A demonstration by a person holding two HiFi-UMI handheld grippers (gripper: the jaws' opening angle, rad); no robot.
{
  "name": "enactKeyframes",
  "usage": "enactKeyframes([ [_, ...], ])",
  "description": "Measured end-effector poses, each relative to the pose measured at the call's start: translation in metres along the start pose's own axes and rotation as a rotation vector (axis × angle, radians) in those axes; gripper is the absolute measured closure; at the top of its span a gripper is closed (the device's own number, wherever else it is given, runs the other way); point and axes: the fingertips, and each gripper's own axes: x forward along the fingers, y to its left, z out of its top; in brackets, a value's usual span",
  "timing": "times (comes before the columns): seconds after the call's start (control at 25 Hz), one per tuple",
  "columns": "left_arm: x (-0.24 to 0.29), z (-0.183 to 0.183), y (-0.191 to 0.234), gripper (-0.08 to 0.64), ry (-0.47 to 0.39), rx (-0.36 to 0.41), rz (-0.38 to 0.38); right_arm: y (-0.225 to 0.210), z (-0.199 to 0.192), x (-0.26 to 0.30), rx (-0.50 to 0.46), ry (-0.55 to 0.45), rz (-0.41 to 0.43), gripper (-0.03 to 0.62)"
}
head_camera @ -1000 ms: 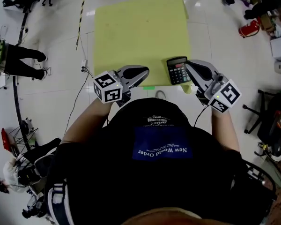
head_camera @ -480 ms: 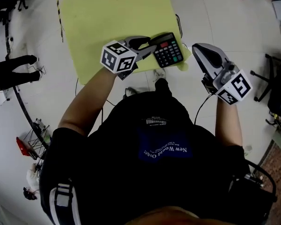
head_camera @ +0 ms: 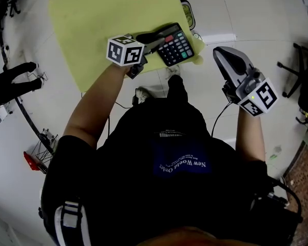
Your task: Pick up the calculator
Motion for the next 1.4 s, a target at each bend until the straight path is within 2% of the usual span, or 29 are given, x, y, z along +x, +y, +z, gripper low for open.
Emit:
enactKeyframes([
  [0.16, -0.006, 0.0, 0.005, 0.416, -0.041, -0.05, -0.037, 0.0, -0.005, 0.002, 0.019, -0.008, -0.008, 0.604],
  [0.32, -0.032, 0.0, 0.02, 0.417, -0.068, -0.089, -0.064, 0.021, -0.001, 0.027, 0.015, -0.014, -0.004, 0.604],
  [0.52, -0.013, 0.007, 0.001, 0.465, -0.116, -0.149, -0.127, 0.009, 0.005, 0.007, 0.005, -0.016, 0.005, 0.604],
  [0.68, -0.05, 0.012, 0.006, 0.499, -0.197, -0.206, -0.194, 0.032, 0.014, 0.043, -0.01, 0.005, 0.014, 0.604],
  [0.92, -0.061, 0.024, 0.004, 0.5, -0.305, -0.297, -0.226, 0.044, 0.016, 0.054, -0.048, 0.038, 0.045, 0.604],
  [1.4, -0.12, 0.049, -0.027, 0.5, -0.402, -0.27, -0.216, 0.068, 0.041, 0.063, -0.13, 0.026, 0.071, 0.604],
])
